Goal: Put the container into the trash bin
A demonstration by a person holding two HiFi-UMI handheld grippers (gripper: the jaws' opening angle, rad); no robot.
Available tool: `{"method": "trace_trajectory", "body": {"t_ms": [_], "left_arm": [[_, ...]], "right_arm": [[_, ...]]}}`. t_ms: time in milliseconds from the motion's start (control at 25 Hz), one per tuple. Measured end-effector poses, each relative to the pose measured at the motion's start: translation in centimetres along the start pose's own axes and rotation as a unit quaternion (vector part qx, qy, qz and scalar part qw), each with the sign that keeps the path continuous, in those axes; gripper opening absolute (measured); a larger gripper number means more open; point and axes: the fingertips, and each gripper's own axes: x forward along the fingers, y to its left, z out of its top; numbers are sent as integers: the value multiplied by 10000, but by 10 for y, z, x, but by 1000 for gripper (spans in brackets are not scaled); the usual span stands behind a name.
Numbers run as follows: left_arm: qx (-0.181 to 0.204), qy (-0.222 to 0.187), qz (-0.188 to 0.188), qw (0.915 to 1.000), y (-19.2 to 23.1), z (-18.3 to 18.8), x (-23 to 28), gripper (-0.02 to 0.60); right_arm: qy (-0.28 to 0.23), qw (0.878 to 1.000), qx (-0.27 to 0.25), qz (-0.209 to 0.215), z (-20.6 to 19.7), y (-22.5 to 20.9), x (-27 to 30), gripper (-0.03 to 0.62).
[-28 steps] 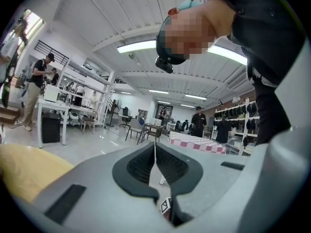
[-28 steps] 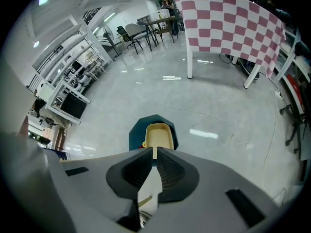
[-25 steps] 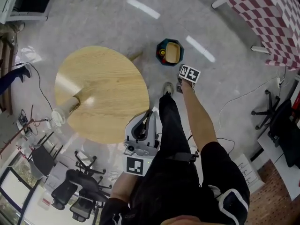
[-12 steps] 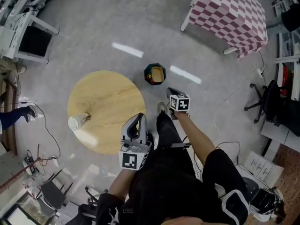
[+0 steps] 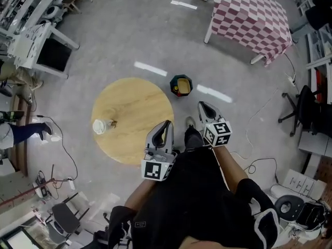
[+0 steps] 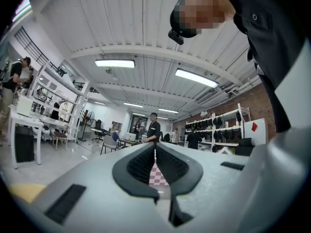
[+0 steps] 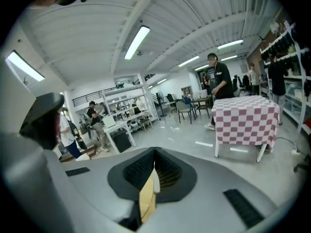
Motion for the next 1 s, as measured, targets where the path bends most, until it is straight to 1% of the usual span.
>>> {"method": "trace_trajectory", "body": {"t_ms": [80,200,400,600,1000], "left_arm": [[11,-18,24,10000,-1,3,-10,17],[-30,-28,77,10000,4,4,-18,17],[-27,-16,92,10000,7,3,-20,17],[-7,-78,85,9999,5,6,-21,17],[-18,-54,71,10000,2,6,-15,17]], "right_arm": [[-253,9995,-168,41,12,22,-24,26],[-502,9981,-352,95,19,47,-45,26],[-625,9966,-485,223,19,71,-58,26],[-643,9954,-638,327,20,80,-60,25],[-643,9952,-661,342,23,77,-59,26]]}}
